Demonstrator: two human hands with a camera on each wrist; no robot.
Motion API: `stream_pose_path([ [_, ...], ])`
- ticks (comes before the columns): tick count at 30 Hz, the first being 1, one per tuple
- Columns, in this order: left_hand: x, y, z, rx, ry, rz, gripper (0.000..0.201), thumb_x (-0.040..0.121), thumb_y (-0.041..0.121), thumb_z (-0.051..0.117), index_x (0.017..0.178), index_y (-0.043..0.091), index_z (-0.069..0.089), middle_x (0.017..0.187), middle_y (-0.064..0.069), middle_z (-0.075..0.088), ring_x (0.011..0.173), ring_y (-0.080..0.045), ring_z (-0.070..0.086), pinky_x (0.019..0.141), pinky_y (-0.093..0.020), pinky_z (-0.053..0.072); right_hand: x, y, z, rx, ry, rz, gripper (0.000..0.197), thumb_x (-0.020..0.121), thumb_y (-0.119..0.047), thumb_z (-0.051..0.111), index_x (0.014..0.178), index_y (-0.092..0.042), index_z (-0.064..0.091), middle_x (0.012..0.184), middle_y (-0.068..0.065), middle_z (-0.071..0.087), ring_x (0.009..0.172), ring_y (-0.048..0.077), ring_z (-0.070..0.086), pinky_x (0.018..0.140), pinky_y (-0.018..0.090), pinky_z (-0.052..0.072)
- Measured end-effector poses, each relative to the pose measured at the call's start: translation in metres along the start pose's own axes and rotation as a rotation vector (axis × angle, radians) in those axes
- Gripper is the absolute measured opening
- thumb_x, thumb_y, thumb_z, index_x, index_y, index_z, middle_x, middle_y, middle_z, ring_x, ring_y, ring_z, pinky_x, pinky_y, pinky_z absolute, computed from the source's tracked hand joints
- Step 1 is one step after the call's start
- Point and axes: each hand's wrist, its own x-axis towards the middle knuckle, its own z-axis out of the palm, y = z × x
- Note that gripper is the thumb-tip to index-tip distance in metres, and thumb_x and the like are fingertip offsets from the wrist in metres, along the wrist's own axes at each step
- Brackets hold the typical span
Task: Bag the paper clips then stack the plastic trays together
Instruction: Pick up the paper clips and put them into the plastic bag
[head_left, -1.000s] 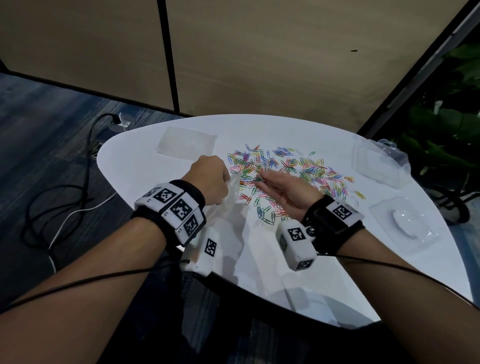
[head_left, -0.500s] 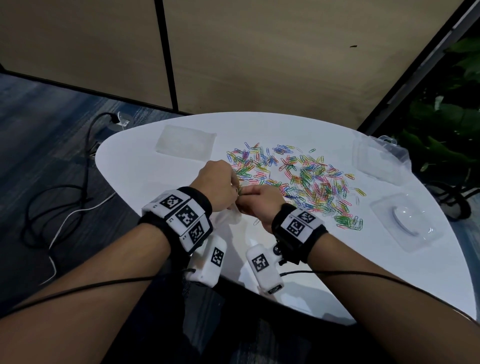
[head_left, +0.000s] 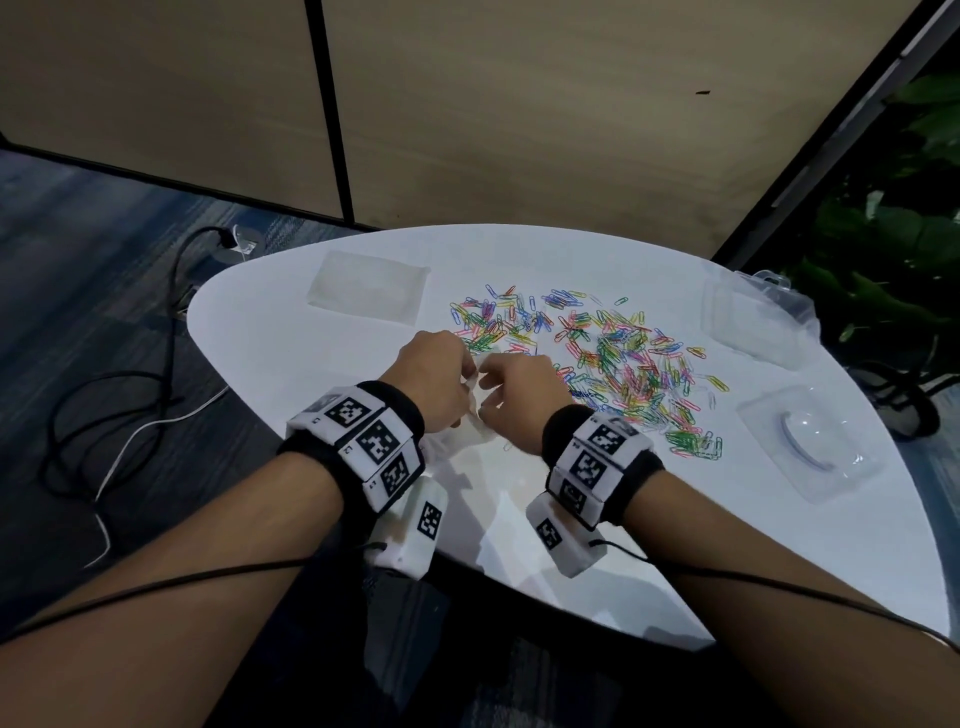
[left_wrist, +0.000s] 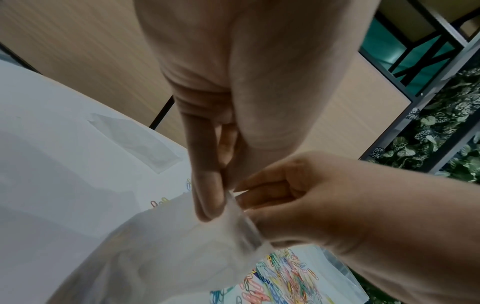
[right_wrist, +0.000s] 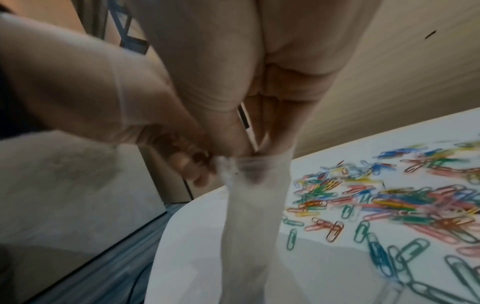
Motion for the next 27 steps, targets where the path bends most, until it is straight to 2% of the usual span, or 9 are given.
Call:
stream_pose_path([
  [5, 0.003, -0.003, -0.011, 0.051, 0.043, -0.021, 0.033, 0.09, -0.001, 0.055, 0.116, 0.007, 0.073, 0.106, -0.017, 0.072, 0.089, -0.031, 0.074, 0.089, -0.039, 0.061, 0.006, 0.035, -0.034, 0.52, -0.009, 0.076, 0.021, 0.084, -0.001, 0.07, 0.103, -0.009, 0.072, 0.082, 0.01, 0.075, 0.075, 0.025, 0.074, 0.074, 0.039, 0.062],
  [7, 0.003, -0.005, -0.017, 0.058, 0.054, -0.031, 0.033, 0.089, -0.002, 0.053, 0.114, 0.007, 0.073, 0.105, -0.016, 0.072, 0.083, -0.028, 0.075, 0.086, -0.038, 0.062, 0.011, 0.061, -0.041, 0.351, -0.004, 0.178, 0.025, 0.084, -0.007, 0.072, 0.109, -0.01, 0.069, 0.092, 0.008, 0.074, 0.076, 0.024, 0.074, 0.07, 0.036, 0.063],
  [9, 0.004, -0.007, -0.021, 0.06, 0.063, -0.036, 0.035, 0.088, -0.002, 0.052, 0.112, 0.008, 0.074, 0.103, -0.015, 0.073, 0.082, -0.028, 0.075, 0.084, -0.037, 0.062, 0.014, 0.09, -0.037, 0.006, -0.122, 0.349, 0.047, 0.081, -0.018, 0.077, 0.125, -0.012, 0.06, 0.114, 0.006, 0.068, 0.077, 0.02, 0.073, 0.067, 0.03, 0.061],
  [12, 0.005, -0.008, -0.026, 0.039, 0.063, -0.036, 0.034, 0.086, 0.0, 0.052, 0.108, 0.012, 0.075, 0.097, -0.015, 0.073, 0.068, -0.022, 0.076, 0.077, -0.034, 0.063, 0.014, 0.117, -0.013, -0.242, -0.296, 0.546, 0.099, 0.068, -0.039, 0.086, 0.147, -0.015, 0.031, 0.149, 0.015, 0.039, 0.108, 0.032, 0.065, 0.089, 0.045, 0.057],
  [15, 0.005, -0.009, -0.03, 0.034, 0.064, -0.035, 0.031, 0.087, 0.001, 0.052, 0.107, 0.012, 0.074, 0.08, -0.01, 0.073, 0.063, -0.018, 0.076, 0.068, -0.028, 0.06, 0.023, 0.119, 0.011, -0.226, -0.2, 0.484, 0.119, 0.065, -0.053, 0.083, 0.155, -0.021, 0.011, 0.158, 0.019, 0.012, 0.134, 0.039, 0.044, 0.104, 0.046, 0.044],
  [19, 0.004, -0.013, -0.034, 0.041, 0.076, -0.032, 0.029, 0.089, 0.002, 0.052, 0.106, 0.011, 0.075, 0.073, -0.01, 0.073, 0.063, -0.021, 0.076, 0.06, -0.024, 0.055, 0.042, 0.115, 0.028, -0.308, -0.055, 0.369, 0.106, 0.074, -0.058, 0.073, 0.154, -0.023, 0.014, 0.155, 0.019, 0.013, 0.137, 0.042, 0.035, 0.103, 0.047, 0.043],
  [22, 0.005, -0.015, -0.036, 0.036, 0.086, -0.033, 0.029, 0.089, 0.002, 0.053, 0.105, 0.011, 0.075, 0.079, -0.012, 0.074, 0.064, -0.022, 0.076, 0.06, -0.024, 0.056, 0.05, 0.116, 0.032, -0.406, -0.044, 0.298, 0.075, 0.089, -0.045, 0.06, 0.152, -0.029, 0.023, 0.157, 0.012, 0.017, 0.14, 0.042, 0.027, 0.106, 0.05, 0.039],
  [24, 0.007, -0.016, -0.036, 0.036, 0.087, -0.031, 0.028, 0.089, 0.002, 0.053, 0.104, 0.011, 0.075, 0.08, -0.012, 0.074, 0.064, -0.023, 0.077, 0.061, -0.025, 0.057, 0.055, 0.115, 0.034, -0.447, -0.008, 0.234, 0.056, 0.094, -0.03, 0.056, 0.147, -0.025, 0.039, 0.147, 0.014, 0.037, 0.13, 0.038, 0.04, 0.102, 0.045, 0.043],
  [27, 0.008, -0.015, -0.034, 0.04, 0.082, -0.026, 0.03, 0.088, 0.002, 0.051, 0.104, 0.012, 0.075, 0.09, -0.014, 0.072, 0.065, -0.023, 0.077, 0.061, -0.025, 0.057, 0.06, 0.117, 0.033, -0.418, 0.085, 0.174, 0.033, 0.091, -0.006, 0.055, 0.122, -0.01, 0.065, 0.117, 0.015, 0.056, 0.105, 0.032, 0.058, 0.086, 0.034, 0.052],
])
